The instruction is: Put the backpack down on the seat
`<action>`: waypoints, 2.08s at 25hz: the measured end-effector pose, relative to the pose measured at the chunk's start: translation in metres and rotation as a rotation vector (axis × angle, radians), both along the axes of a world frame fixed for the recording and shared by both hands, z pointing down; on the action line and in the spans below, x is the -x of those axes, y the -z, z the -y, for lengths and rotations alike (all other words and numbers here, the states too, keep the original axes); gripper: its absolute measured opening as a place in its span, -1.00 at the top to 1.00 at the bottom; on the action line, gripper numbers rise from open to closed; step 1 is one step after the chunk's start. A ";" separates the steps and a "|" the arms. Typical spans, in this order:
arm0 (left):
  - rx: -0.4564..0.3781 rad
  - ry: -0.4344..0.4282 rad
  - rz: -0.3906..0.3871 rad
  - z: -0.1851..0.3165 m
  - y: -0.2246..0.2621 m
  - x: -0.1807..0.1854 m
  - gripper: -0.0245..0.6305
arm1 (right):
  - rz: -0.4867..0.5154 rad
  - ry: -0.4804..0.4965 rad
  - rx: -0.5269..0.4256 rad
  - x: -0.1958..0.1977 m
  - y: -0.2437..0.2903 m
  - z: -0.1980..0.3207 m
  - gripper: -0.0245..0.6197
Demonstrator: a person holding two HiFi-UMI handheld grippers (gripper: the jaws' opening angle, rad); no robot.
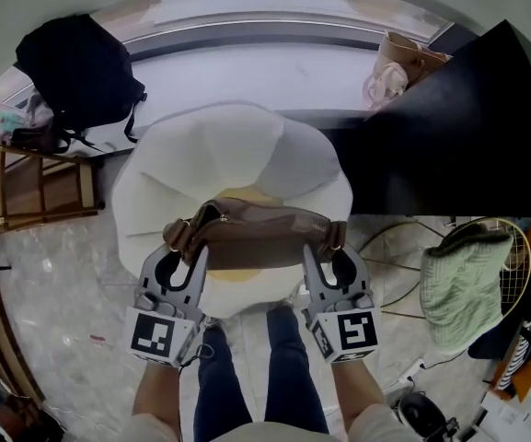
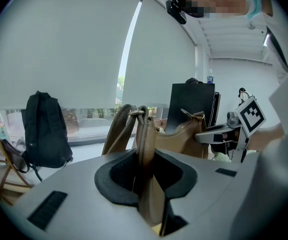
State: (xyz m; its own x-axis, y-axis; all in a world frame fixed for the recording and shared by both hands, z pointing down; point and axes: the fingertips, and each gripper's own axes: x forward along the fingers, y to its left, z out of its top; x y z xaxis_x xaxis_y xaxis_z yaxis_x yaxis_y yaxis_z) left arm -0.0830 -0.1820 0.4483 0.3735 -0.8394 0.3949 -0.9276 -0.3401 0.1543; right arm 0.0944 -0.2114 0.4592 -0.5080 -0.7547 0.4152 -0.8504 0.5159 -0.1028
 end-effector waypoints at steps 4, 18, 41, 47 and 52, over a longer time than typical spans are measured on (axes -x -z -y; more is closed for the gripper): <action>0.003 0.002 -0.007 0.006 -0.019 -0.004 0.63 | 0.001 0.002 0.000 -0.004 -0.018 0.006 0.44; 0.024 0.009 -0.024 0.009 -0.083 -0.010 0.63 | -0.007 -0.003 0.015 -0.010 -0.079 0.011 0.44; 0.092 0.013 -0.036 0.012 -0.209 -0.018 0.63 | -0.025 0.000 0.084 -0.019 -0.203 0.013 0.44; 0.101 0.006 -0.009 0.020 -0.241 -0.019 0.63 | -0.024 -0.012 0.098 -0.020 -0.236 0.018 0.44; 0.104 0.014 0.000 0.032 -0.266 -0.015 0.63 | -0.020 -0.038 0.096 -0.016 -0.265 0.029 0.44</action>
